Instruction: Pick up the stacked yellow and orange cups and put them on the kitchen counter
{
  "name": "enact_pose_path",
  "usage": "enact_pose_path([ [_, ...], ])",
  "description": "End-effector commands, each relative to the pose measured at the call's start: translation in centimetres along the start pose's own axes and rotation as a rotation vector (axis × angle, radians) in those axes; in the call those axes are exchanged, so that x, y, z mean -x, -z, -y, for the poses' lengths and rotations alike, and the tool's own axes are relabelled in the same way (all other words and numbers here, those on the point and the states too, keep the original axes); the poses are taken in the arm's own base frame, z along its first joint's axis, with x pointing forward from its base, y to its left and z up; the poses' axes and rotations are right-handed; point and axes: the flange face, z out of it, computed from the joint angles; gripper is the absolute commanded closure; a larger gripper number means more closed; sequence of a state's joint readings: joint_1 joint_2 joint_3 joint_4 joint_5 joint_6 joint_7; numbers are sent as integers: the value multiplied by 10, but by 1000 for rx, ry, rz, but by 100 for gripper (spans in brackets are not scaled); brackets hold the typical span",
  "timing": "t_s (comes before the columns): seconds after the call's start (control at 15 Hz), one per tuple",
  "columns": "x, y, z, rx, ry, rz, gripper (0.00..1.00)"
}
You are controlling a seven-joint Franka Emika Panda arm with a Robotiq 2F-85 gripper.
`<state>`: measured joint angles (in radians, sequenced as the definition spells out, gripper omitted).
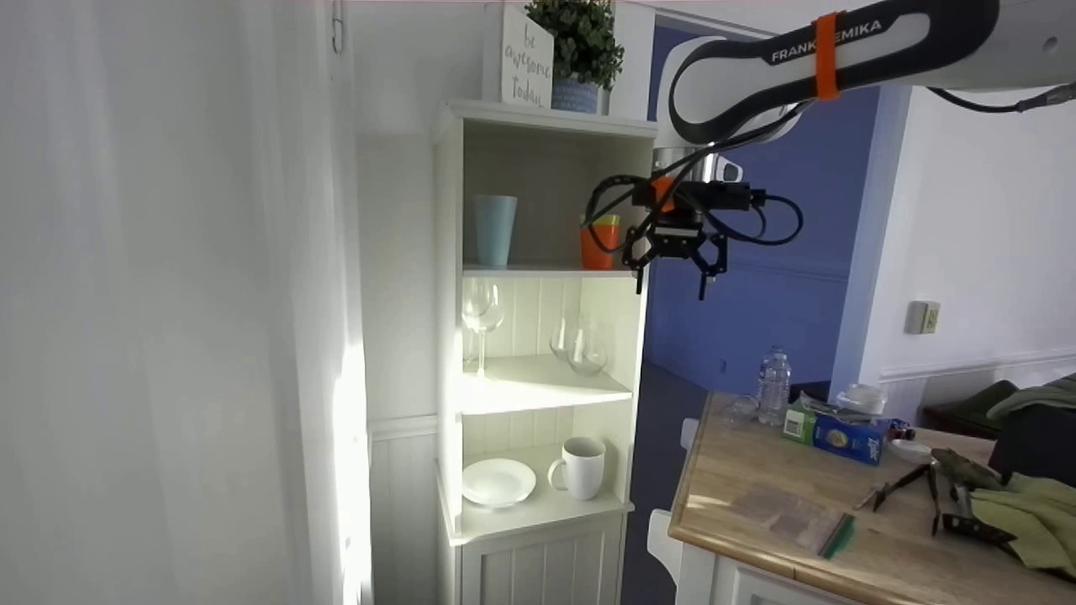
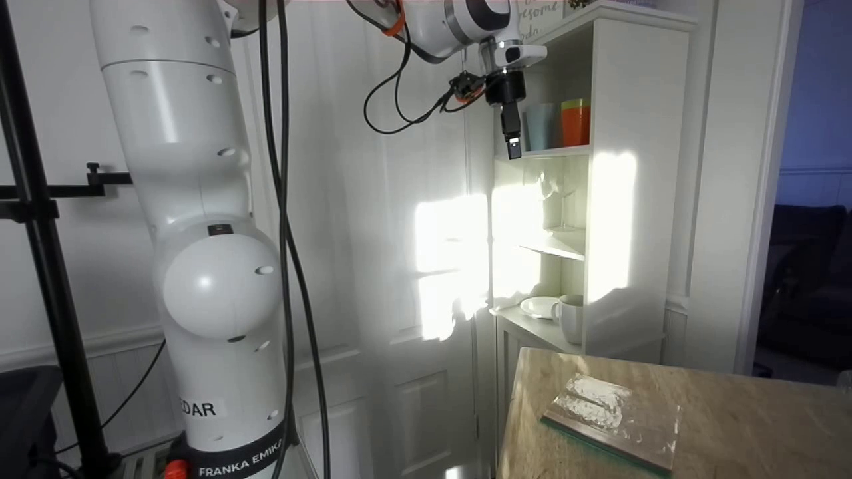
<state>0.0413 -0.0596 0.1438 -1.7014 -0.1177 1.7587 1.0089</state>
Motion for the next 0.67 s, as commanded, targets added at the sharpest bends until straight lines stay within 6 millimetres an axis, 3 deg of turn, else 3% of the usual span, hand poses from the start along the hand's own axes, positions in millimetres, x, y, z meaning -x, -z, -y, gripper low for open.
enact_pose_path([
  [0.0, 0, 0, 1, 2, 0, 1, 0],
  [0.2, 0, 0, 1, 2, 0, 1, 0],
  [0.6, -5, 3, 41, -122, -203, -45, 0],
])
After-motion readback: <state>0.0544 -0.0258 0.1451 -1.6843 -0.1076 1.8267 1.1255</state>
